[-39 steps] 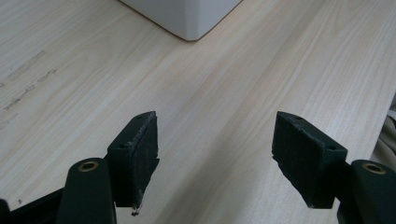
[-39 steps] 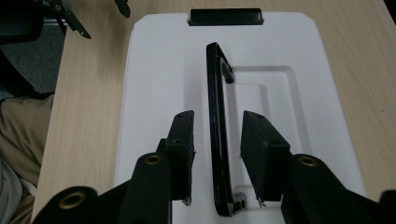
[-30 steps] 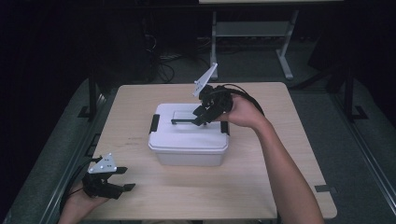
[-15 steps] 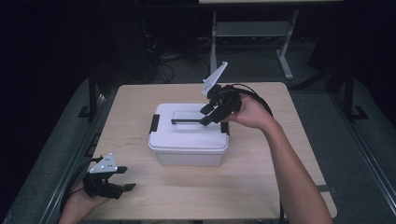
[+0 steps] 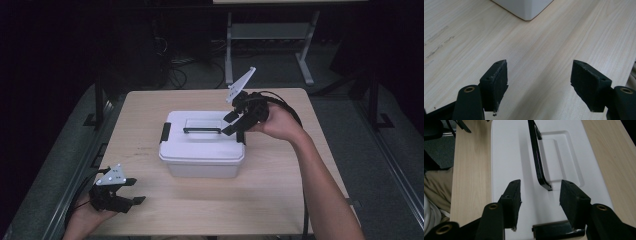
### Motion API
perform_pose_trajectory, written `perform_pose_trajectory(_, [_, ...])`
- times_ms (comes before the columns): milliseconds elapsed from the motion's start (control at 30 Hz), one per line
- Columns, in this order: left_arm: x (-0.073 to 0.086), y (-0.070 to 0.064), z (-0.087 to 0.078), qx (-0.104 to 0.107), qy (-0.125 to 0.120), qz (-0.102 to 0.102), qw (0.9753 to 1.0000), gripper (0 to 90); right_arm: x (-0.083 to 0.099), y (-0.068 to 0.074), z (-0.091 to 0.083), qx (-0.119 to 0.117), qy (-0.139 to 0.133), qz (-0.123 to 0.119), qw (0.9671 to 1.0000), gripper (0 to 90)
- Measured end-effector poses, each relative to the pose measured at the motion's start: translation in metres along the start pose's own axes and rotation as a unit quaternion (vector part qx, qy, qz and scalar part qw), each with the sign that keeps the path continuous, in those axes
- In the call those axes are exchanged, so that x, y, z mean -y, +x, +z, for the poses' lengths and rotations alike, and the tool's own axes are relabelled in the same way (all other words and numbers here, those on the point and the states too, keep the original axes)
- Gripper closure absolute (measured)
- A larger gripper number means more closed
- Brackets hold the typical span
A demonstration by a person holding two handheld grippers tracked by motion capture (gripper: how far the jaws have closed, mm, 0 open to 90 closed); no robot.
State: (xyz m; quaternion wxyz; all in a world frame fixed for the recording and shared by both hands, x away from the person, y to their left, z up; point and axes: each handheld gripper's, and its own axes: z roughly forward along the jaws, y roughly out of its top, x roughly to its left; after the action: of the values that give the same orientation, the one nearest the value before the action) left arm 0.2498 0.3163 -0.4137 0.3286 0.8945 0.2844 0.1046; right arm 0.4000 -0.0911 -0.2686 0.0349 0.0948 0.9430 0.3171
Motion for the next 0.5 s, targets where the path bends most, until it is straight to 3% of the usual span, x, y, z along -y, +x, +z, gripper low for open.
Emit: perform_pose_trajectory(500, [-0.001,0.0,-0.001,-0.001,0.001,0.005,1.0,29.4,0.025,0.005,-0.017,0.015,-0.007,0.017,0.9997,48.6])
